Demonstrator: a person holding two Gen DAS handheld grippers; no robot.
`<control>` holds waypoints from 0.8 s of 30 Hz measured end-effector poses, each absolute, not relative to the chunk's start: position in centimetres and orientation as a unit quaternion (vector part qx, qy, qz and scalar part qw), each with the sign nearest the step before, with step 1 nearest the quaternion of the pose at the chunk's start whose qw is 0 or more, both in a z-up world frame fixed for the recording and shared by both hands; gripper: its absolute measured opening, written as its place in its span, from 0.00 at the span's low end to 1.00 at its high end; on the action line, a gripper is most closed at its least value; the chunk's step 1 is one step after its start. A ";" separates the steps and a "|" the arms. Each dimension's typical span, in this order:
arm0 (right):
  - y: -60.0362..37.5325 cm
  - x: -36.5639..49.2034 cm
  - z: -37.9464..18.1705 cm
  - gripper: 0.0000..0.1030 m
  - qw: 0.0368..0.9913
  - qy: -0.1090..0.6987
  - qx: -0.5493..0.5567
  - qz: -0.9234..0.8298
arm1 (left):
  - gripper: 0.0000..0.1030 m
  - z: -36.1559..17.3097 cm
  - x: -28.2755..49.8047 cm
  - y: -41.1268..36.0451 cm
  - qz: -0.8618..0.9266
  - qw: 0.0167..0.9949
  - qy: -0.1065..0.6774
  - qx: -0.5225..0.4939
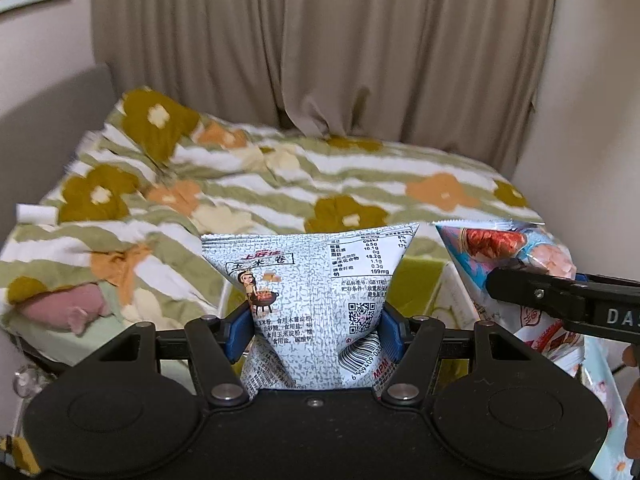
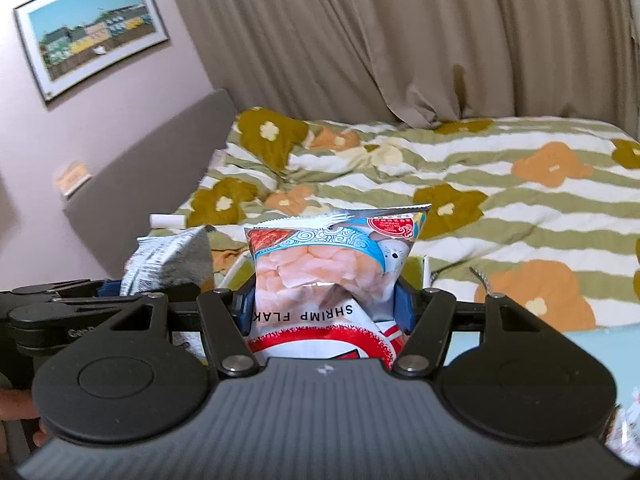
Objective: Organize snacks
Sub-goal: 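Carry both bags toward the cardboard box and lower the white bag inside, then lower the shrimp flakes bag into the box and open the right gripper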
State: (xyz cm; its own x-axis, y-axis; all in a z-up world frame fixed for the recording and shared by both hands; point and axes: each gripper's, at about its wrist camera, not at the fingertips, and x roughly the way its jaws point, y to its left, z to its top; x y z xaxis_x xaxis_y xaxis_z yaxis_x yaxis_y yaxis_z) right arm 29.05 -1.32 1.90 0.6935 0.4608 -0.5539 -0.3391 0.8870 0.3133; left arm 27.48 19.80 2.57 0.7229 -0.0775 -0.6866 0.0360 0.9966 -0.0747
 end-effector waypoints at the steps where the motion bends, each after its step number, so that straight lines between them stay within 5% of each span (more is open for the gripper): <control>1: -0.7 29.5 1.5 0.76 0.915 0.331 0.097 0.209 | 0.65 2.0 28.4 20.2 -0.040 0.923 0.381 -0.030; 6: 1.0 31.0 0.0 0.76 0.914 0.352 0.113 0.167 | 0.68 -0.8 31.4 20.8 -0.073 0.904 0.421 -0.025; 9: 1.3 31.4 -0.7 0.76 0.913 0.363 0.115 0.145 | 0.94 -1.9 32.1 21.0 -0.080 0.899 0.431 -0.024; 24: 2.2 32.2 -1.2 0.76 0.907 0.381 0.102 0.148 | 0.95 -0.7 28.3 22.1 -0.044 0.905 0.421 -0.031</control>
State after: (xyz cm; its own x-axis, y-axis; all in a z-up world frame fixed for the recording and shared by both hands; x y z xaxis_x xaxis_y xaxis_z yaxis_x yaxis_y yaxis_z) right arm 32.24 2.20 -1.22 0.6653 0.3458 -0.6617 -0.1907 0.9356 0.2971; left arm 28.29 22.12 -0.68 0.6412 -0.1052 -0.7602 0.0526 0.9943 -0.0932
